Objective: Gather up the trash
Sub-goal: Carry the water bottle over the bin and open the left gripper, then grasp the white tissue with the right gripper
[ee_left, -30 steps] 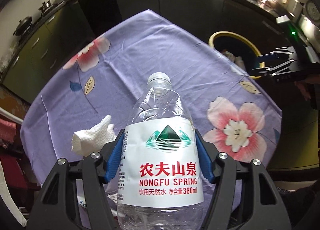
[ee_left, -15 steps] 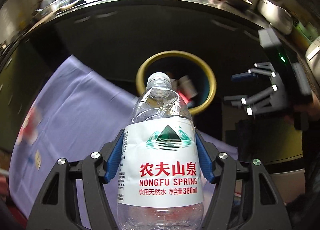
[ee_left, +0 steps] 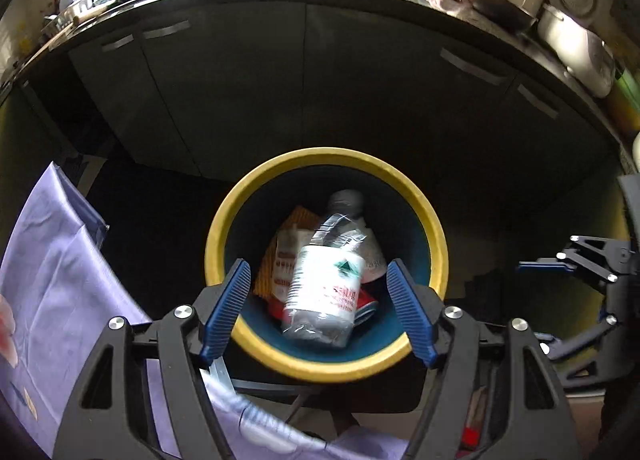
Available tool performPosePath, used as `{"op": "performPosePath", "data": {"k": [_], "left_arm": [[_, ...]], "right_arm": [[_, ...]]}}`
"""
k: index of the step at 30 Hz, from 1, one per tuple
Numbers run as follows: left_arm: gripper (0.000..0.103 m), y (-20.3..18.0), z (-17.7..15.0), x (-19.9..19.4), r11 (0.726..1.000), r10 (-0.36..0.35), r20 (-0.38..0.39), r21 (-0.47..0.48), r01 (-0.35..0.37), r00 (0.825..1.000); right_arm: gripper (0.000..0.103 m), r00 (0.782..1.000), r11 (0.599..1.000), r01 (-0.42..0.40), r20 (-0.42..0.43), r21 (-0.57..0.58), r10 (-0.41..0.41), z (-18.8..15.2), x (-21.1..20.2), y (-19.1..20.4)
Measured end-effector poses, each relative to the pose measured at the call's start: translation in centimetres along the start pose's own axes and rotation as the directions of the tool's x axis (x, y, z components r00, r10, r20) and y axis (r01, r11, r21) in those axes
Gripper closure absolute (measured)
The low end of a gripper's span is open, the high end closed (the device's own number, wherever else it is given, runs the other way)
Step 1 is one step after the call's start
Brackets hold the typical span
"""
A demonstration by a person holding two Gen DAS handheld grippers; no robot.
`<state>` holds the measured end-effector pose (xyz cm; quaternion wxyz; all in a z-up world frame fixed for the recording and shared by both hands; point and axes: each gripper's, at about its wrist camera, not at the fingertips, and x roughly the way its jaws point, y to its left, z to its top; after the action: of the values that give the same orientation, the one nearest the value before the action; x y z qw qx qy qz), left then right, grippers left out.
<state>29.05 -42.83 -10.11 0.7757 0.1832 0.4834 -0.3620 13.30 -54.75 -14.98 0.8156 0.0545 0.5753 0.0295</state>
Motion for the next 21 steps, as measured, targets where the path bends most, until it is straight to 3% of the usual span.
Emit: {"op": "performPosePath", "data": {"k": [5, 12, 18, 21], "left_arm": [[0.035, 1.9, -3.1, -4.5, 0.999, -0.004, 0.055, -0.050, 0.007, 0.998], [0.031, 4.7, -10.9, -12.6, 0.991, 0.023, 0.147, -0.137, -0.003, 0.989], [0.028, 8.0, -19.8, -19.5, 0.965, 0.117, 0.212, -0.253, -0.062, 0.970], [0.028, 9.7, -24.3, -21.9, 0.944, 0.173, 0.204, -0.312, -0.104, 0.964]], "right_arm": [[0.038, 1.000, 1.000, -0.009, -0.003, -0.016, 0.009, 0.6, 0.8, 0.9], [0.038, 1.000, 0.997, -0.009, -0.007, -0.079, 0.009, 1.1, 0.6, 4.2], [0.038, 0.999, 0.981, -0.043, -0.007, -0.188, 0.042, 3.2, 0.3, 10.3], [0.038, 0.996, 0.956, -0.085, -0.018, -0.282, 0.084, 4.5, 0.9, 15.8]]}}
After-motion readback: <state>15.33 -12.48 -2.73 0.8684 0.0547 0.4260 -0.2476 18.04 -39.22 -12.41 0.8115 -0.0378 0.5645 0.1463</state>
